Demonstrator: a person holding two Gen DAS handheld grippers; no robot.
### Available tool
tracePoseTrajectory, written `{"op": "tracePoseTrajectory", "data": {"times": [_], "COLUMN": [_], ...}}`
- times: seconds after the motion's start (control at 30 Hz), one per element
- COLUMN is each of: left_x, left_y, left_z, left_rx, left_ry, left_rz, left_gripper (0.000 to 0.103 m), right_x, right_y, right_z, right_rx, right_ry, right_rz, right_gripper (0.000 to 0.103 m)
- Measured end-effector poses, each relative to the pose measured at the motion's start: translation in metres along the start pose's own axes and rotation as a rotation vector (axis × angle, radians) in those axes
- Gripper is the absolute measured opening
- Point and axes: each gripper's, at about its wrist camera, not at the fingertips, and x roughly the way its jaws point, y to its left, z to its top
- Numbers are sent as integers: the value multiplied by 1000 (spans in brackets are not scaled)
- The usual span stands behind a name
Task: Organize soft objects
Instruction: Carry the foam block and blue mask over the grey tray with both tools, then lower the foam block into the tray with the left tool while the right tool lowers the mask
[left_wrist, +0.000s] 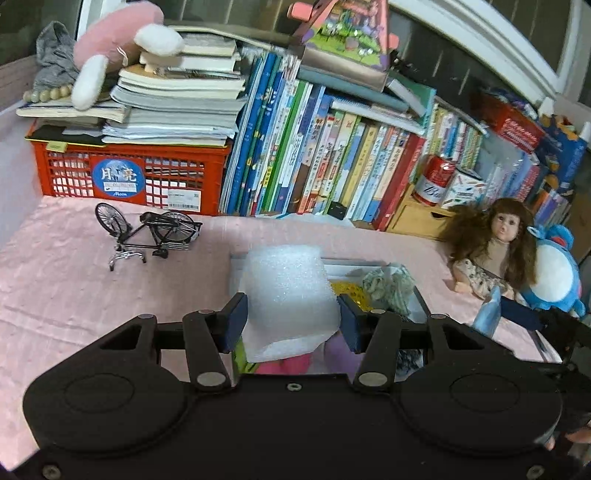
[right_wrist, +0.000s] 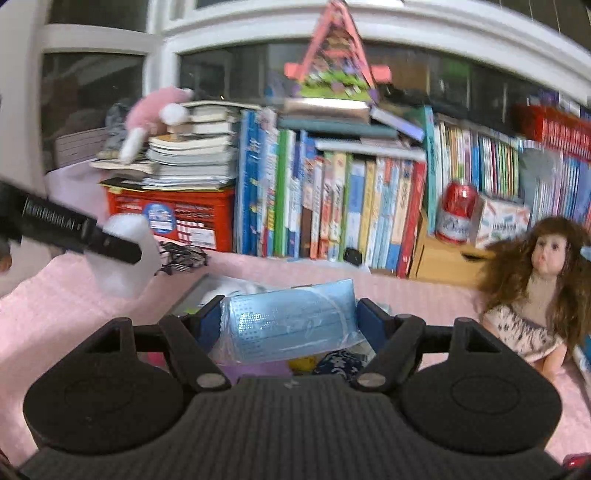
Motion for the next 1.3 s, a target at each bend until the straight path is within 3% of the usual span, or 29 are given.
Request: {"op": "tracePoseTrajectory", "data": {"times": [0.27, 0.33, 0.53, 0.97, 1.3], "left_x": [70, 82, 101, 137, 140], "left_y": [-10, -14, -31, -40, -51], "left_z": [0, -3, -7, -6, -10], "left_rx": [-53, -42, 4, 23, 84], "left_ry": [202, 218, 212, 209, 193], "left_rz": [-11, 6, 34, 70, 103], "left_gripper": [50, 50, 50, 50, 52], "right_x": [57, 70, 98, 137, 142], "right_y": [-36, -43, -49, -52, -52], "right_z": [6, 2, -8, -14, -14], "right_rx": [129, 158, 176, 175, 175], "right_ry": [193, 234, 292, 332, 358], "right_rz": [11, 20, 5, 12, 31], "right_gripper": [77, 77, 77, 78, 81]}}
